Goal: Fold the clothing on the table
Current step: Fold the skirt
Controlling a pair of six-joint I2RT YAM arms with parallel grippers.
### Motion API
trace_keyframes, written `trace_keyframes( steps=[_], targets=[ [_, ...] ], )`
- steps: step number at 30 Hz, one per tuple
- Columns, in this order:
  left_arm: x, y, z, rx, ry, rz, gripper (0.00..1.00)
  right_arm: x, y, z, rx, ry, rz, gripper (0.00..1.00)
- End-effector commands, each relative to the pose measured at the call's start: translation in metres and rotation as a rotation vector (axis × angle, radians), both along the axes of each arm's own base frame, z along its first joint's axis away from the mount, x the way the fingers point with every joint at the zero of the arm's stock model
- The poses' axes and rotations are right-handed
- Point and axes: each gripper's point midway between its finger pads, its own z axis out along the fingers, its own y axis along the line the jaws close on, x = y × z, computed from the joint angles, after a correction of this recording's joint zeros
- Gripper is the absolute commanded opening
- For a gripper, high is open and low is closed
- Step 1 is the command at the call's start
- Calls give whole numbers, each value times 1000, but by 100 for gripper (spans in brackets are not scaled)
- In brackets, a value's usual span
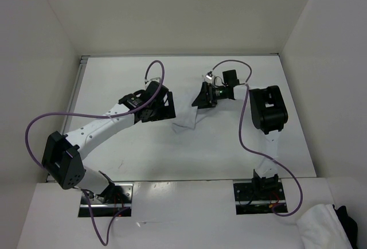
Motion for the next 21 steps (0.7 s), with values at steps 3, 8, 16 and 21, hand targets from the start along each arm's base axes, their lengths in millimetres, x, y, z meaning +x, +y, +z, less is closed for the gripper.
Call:
trace_keyframes(
  steps=[3,8,16,21],
  targets=[
    [0,-1,12,-38,-19,10,100,35,9,39,42,-134,-31,82],
    [2,-2,12,-38,-19,10,100,51,9,27,10,-123,-59,82],
    [2,-2,15,-38,-19,10,100,45,9,19,-1,-90,-20,41],
    [7,-4,10,-44,-15,14,100,45,16,51,75,-72,36,2]
  ],
)
